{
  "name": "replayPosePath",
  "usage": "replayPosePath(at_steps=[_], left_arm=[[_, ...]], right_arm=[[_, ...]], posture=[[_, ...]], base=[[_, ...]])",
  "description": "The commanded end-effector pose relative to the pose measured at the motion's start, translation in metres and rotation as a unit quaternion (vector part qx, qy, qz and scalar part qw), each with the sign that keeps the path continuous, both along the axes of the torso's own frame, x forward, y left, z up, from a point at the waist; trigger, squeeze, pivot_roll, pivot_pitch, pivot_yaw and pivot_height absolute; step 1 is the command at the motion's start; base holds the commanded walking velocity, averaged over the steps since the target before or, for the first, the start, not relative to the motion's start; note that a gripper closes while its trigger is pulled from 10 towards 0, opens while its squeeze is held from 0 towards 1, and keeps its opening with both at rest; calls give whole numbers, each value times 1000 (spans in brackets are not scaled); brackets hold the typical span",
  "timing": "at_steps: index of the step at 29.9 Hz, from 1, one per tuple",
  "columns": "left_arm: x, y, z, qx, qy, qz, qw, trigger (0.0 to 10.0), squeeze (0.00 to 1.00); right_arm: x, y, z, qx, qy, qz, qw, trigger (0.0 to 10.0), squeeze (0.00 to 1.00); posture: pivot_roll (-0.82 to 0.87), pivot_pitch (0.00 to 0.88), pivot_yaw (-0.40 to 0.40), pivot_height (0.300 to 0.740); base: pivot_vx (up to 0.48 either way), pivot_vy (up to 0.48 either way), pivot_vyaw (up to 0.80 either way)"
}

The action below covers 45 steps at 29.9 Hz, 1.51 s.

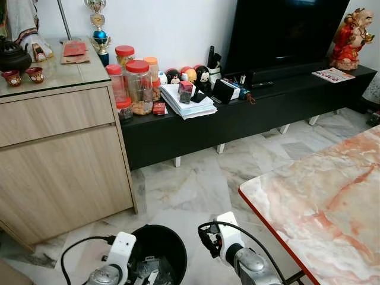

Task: Picking trash to rubbish bin

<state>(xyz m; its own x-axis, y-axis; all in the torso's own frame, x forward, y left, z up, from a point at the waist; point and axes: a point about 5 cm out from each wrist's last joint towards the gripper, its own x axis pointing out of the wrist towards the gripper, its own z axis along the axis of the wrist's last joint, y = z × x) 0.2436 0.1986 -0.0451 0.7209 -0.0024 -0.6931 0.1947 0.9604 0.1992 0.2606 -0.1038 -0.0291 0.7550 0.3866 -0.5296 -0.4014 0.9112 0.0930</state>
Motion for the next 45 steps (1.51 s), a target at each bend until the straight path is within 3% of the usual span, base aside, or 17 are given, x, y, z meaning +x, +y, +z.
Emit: replayPosePath(at_steps=[1, 13, 18, 23, 31, 45], left_arm=[[-4, 2, -2, 17, -1, -4, 1000, 10000, 0], [-30, 28, -13, 62, 0, 76, 995, 10000, 0], [-42, 29, -19, 71, 17, 79, 994, 10000, 0], [-47, 29, -22, 71, 24, 82, 994, 10000, 0], [-49, 29, -23, 71, 25, 82, 994, 10000, 0], [-48, 29, -22, 70, 25, 77, 994, 10000, 0]], right_arm=[[-5, -8, -6, -13, 17, -20, 1000, 10000, 0], [-47, -43, -39, -62, 104, -100, 988, 10000, 0], [-64, -59, -48, -66, 128, -156, 977, 10000, 0], [-78, -63, -54, -63, 145, -159, 975, 10000, 0], [-85, -65, -57, -64, 155, -168, 971, 10000, 0], [-80, -62, -55, -59, 148, -164, 973, 10000, 0]], posture=[[160, 23, -87, 740], [160, 23, -87, 740], [160, 10, -83, 740], [150, 0, -74, 740], [143, 0, -68, 740], [138, 0, -64, 740]], base=[[0, 0, 0], [0, 0, 0], [0, 0, 0], [0, 0, 0], [-91, 0, 0], [-258, 0, 0]])
